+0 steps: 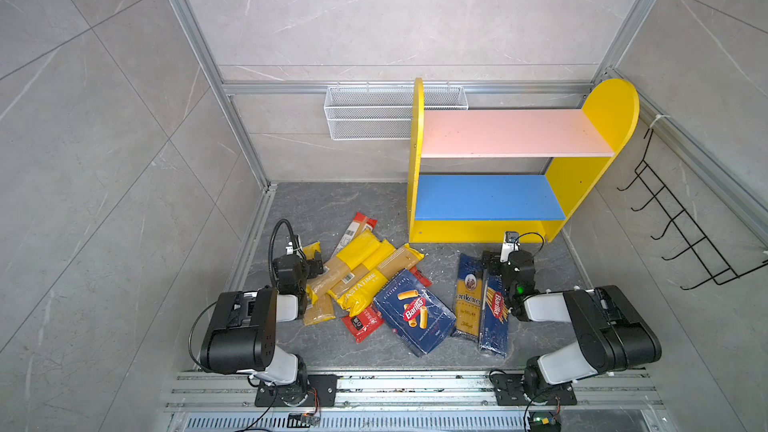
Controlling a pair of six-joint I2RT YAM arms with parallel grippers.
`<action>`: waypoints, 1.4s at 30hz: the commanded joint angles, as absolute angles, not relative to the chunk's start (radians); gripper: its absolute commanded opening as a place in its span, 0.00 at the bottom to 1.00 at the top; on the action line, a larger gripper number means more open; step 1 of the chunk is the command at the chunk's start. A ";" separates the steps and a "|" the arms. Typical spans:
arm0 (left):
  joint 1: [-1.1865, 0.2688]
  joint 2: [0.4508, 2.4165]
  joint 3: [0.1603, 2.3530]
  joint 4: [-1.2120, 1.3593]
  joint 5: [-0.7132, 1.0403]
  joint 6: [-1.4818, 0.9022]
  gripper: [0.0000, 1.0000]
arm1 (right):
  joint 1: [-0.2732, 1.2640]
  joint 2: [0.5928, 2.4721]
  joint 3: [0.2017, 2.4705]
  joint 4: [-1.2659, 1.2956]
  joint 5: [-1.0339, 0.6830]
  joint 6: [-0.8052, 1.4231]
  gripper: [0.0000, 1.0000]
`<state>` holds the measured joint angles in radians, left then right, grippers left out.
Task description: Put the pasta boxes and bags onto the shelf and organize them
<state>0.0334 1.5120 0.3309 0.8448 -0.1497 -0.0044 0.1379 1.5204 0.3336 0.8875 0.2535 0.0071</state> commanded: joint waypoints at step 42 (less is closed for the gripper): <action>-0.033 1.262 0.543 0.470 -0.184 -0.021 0.98 | 0.175 1.483 0.328 0.918 0.324 0.002 1.00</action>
